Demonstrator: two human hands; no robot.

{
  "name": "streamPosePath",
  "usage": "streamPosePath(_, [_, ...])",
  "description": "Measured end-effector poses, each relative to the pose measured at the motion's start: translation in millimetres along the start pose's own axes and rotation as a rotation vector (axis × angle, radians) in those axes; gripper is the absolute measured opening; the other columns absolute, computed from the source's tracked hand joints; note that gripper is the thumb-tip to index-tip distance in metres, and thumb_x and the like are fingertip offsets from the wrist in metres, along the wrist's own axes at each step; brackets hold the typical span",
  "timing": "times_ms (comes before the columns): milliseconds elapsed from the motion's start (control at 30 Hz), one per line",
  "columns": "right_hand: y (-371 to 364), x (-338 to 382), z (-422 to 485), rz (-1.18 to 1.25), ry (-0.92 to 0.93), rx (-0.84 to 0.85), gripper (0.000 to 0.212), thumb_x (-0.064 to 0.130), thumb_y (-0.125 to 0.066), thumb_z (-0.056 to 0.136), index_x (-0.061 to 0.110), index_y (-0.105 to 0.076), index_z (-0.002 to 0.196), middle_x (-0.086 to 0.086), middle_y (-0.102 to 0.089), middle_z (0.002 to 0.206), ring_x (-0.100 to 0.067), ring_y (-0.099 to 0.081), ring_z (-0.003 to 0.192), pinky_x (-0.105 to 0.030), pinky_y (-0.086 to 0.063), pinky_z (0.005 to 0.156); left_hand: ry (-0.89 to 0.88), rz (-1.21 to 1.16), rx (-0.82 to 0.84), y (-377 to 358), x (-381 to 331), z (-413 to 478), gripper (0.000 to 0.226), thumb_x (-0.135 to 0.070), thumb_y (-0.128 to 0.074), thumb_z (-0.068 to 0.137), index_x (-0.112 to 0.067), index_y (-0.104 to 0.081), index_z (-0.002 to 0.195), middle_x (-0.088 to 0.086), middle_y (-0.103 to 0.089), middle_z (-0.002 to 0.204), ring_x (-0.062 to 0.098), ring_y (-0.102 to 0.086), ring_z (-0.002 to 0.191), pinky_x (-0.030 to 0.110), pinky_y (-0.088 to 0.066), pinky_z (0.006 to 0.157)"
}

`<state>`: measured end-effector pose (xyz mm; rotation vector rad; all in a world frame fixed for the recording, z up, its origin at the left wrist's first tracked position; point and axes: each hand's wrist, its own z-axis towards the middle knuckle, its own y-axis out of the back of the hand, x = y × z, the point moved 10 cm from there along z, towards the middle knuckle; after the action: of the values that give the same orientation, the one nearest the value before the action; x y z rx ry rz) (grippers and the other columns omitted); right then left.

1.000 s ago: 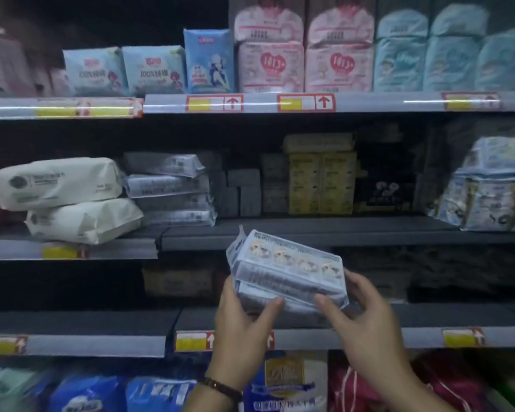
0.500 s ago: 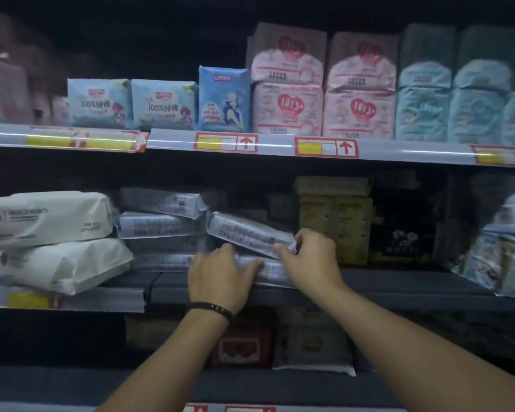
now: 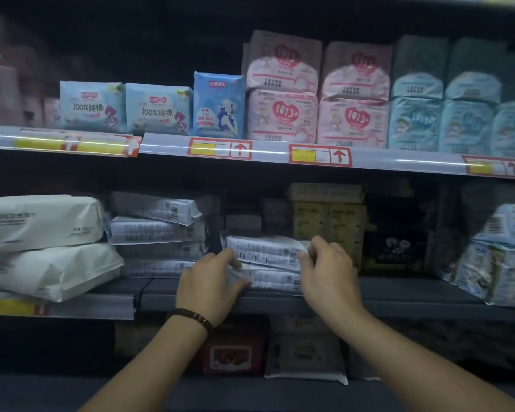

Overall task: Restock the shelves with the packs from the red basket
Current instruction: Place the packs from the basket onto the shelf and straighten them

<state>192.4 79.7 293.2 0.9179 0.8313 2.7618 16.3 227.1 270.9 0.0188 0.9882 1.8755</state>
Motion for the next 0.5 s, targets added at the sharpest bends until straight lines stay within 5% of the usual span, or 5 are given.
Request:
streamPosePath(200, [-9.8,3.9,-6.3,0.066,0.0,0.056,0.035,0.037,-0.078,0.092,0.025,-0.047,0.08,0.003,-0.054,0.093,-0.004,-0.049,0.078,-0.017,-0.034,0.058,0.015,0.026,-0.028,2.1,6.7,-1.5,0.037,-0.036,-0.077,0.091,-0.031,-0.047,0.07,-0.007,-0.065,0.078,0.017,-0.064,0.077,0.038,-0.057,0.072])
streamPosePath(300, [-17.6,3.8,-1.4,0.085,-0.025,0.041,0.036,0.03,-0.075,0.097,0.019,-0.049,0.076,0.001,-0.054,0.089,-0.006,-0.05,0.072,-0.018,-0.032,0.054,0.065,0.046,-0.064,7.6,12.2,-7.4,0.033,-0.052,-0.073,0.089,-0.028,-0.051,0.089,-0.01,-0.063,0.089,0.017,-0.065,0.084,0.04,-0.056,0.078])
streamPosePath(367, [-23.7,4.6,-0.1,0.114,-0.029,0.041,0.034,0.026,-0.072,0.1,0.013,-0.052,0.076,0.0,-0.055,0.088,-0.007,-0.051,0.071,-0.018,-0.033,0.053,0.116,0.083,-0.099,10.9,18.4,-10.0,0.052,-0.063,-0.069,0.086,-0.022,-0.046,0.107,-0.005,-0.061,0.103,0.023,-0.066,0.093,0.043,-0.056,0.081])
streamPosePath(500, [-33.1,3.5,3.3,0.159,-0.036,0.034,0.036,0.02,-0.069,0.102,0.011,-0.049,0.074,-0.003,-0.054,0.087,-0.009,-0.049,0.071,-0.017,-0.033,0.054,0.117,0.135,-0.075,6.3,21.7,-7.3,0.054,-0.062,-0.064,0.091,-0.022,-0.05,0.125,0.0,-0.069,0.115,0.024,-0.068,0.104,0.042,-0.056,0.088])
